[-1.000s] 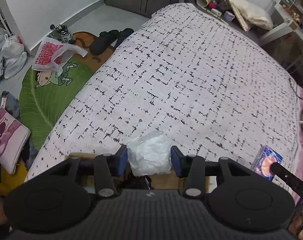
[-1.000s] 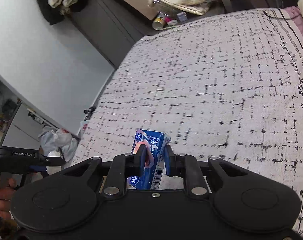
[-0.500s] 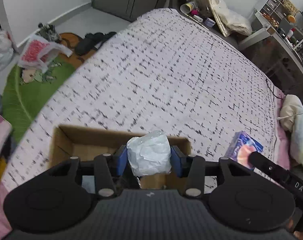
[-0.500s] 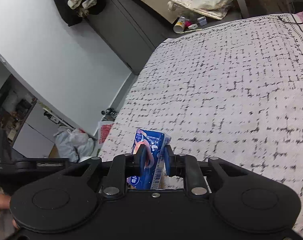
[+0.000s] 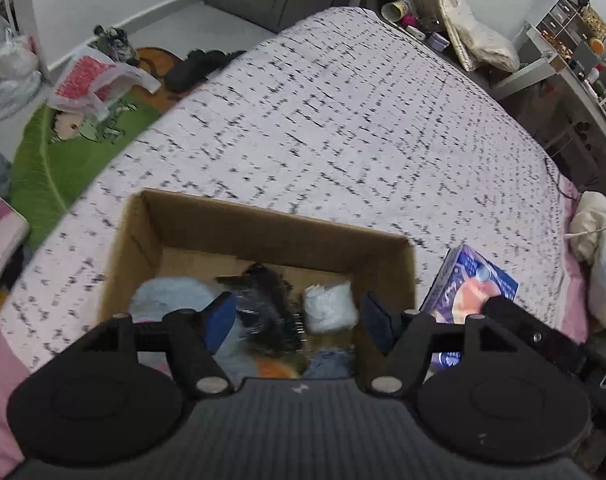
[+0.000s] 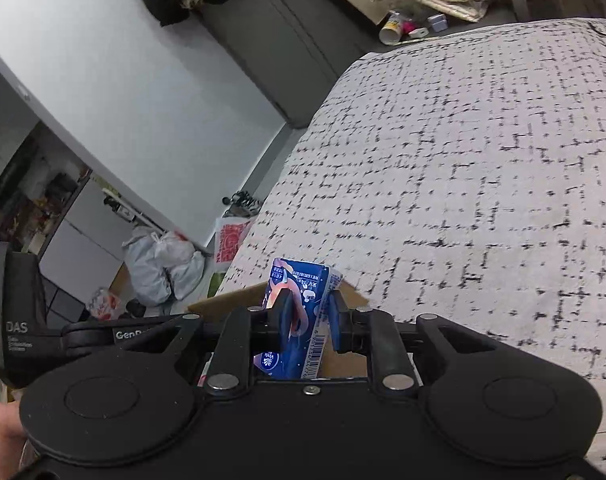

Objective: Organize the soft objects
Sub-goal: 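Carry the white tissue and blue card box over the cardboard box with both tools, then open both tools to drop the tissue and card box into the box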

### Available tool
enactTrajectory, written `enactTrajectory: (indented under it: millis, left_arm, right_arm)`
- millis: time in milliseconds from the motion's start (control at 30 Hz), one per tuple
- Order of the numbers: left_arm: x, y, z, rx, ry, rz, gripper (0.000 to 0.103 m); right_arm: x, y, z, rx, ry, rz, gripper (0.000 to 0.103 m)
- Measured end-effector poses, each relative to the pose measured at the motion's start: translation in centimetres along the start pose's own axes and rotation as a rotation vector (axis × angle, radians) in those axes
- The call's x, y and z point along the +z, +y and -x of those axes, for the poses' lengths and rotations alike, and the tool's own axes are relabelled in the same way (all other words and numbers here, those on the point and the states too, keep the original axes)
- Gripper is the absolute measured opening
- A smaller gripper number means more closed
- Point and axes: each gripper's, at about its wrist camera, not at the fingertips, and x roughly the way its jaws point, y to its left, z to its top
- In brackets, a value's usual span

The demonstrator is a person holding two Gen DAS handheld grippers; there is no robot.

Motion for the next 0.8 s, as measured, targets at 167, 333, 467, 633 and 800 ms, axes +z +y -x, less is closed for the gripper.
enactTrajectory:
  millis: [167, 333, 467, 633, 800]
  left_arm:
    - [-0.7, 1.7, 1.4, 0.008, -0.030, 0.040, 0.069]
    - [-0.8, 2.8, 2.4, 0.022, -0.046, 0.044, 0.070]
    - [-0.9, 3.8, 2.9, 0.019, -0.052, 0.085, 0.074]
    - [-1.1, 4.2, 3.5, 0.027, -0.064, 0.092, 0.075]
    - [-1.1, 4.7, 4.5, 0.021, -0.090, 0.082, 0.078]
  right_arm:
    - [-0.3, 1.6, -1.2, 0.003, 0.015, 0.028, 0.019]
    - [-0.4, 2.8, -2.5, -0.002, 0.035, 0.059, 0.019]
    - [-0.7, 3.4, -3.9, -0.019, 0.057, 0.078, 0.019]
    - [-1.3, 3.5, -5.7, -0.058, 0.097, 0.092, 0.020]
    - [-1.9, 4.0, -6.3, -0.073, 0.131, 0.124, 0.028]
